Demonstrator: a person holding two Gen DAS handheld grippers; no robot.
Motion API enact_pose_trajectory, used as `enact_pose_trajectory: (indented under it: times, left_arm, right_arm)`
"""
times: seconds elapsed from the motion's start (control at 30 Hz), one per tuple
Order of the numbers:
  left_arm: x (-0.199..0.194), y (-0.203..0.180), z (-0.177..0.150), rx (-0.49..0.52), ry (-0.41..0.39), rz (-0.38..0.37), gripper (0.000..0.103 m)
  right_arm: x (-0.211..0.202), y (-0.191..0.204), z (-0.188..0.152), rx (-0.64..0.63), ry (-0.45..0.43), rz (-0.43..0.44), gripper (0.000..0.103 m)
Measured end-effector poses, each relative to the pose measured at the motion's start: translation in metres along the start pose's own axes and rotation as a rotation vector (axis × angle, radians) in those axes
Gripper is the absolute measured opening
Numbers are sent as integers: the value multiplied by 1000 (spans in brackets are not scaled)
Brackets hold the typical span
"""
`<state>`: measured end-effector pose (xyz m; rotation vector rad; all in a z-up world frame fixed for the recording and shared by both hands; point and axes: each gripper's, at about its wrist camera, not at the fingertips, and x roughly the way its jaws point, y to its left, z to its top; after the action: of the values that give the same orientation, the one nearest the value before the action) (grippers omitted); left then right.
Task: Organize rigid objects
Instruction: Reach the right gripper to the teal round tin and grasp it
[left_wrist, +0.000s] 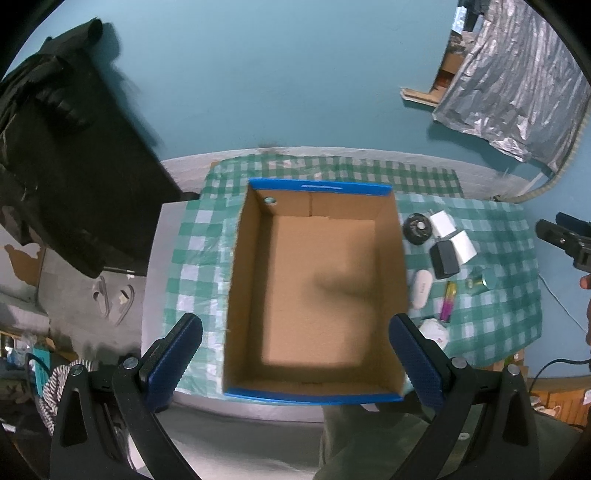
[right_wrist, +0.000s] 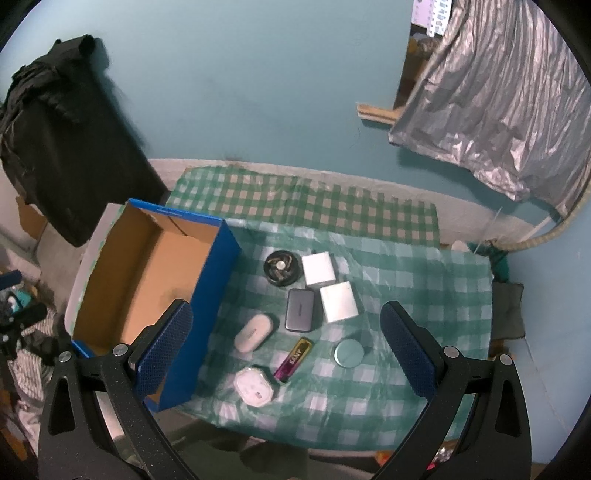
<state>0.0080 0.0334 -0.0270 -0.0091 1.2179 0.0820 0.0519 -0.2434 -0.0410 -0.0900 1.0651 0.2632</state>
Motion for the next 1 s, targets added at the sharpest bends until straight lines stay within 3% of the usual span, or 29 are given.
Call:
enact_pose_trajectory:
  times: [0.37, 0.7, 1.0]
  left_arm:
    - [38, 52, -2, 6, 79, 53, 102]
    - [88, 102, -18, -71, 186, -23, 102]
    - [132, 100, -40, -78, 285, -49, 95]
  right_arm:
    - [53, -53, 2, 48, 128, -16, 101]
    - [125, -78, -26, 13, 265, -48, 101]
    - [159, -79, -47, -9, 312, -45, 101]
